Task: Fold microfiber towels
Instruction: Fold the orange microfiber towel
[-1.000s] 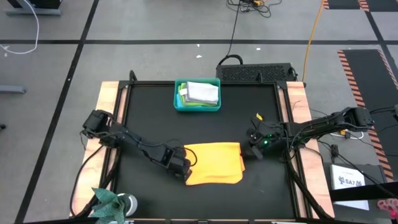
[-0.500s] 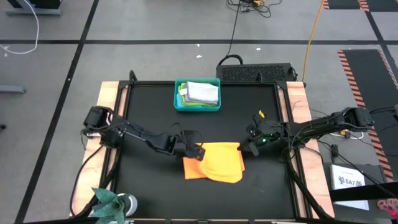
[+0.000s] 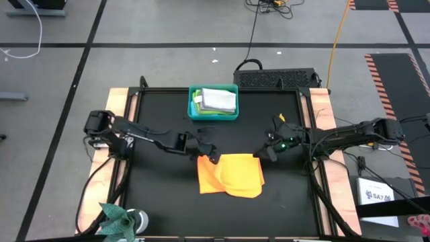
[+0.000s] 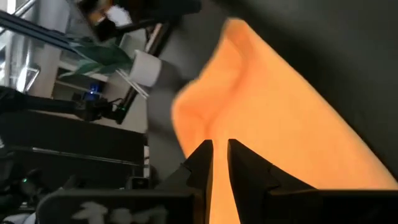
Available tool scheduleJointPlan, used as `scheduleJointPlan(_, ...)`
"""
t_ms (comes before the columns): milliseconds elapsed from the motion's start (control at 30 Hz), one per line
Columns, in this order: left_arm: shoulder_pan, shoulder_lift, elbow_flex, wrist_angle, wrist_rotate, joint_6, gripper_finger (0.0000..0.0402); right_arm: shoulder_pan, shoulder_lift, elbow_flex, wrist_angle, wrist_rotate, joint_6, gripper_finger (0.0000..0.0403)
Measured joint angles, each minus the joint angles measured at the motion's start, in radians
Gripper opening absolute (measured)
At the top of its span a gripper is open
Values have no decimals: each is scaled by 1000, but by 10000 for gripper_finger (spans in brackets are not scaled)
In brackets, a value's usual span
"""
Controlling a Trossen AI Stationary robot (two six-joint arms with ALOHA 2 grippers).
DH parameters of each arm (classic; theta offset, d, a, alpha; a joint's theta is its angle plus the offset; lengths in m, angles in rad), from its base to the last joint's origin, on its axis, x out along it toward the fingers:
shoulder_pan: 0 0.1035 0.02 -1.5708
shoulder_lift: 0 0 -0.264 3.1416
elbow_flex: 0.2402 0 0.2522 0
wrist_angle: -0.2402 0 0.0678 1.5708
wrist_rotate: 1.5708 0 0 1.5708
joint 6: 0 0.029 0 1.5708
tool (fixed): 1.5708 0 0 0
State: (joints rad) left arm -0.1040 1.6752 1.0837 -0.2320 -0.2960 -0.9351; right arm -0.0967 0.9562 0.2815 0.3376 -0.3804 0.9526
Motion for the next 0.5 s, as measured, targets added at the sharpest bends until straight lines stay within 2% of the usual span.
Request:
scheduleJointPlan(200,37,-114,-3,-88,-2,111,156,-31,28,163,-75,-8,-106,43)
scheduleJointPlan(500,95,-182,-1,-118,-24,229,156,-14,98,174,-115,65,-89,43)
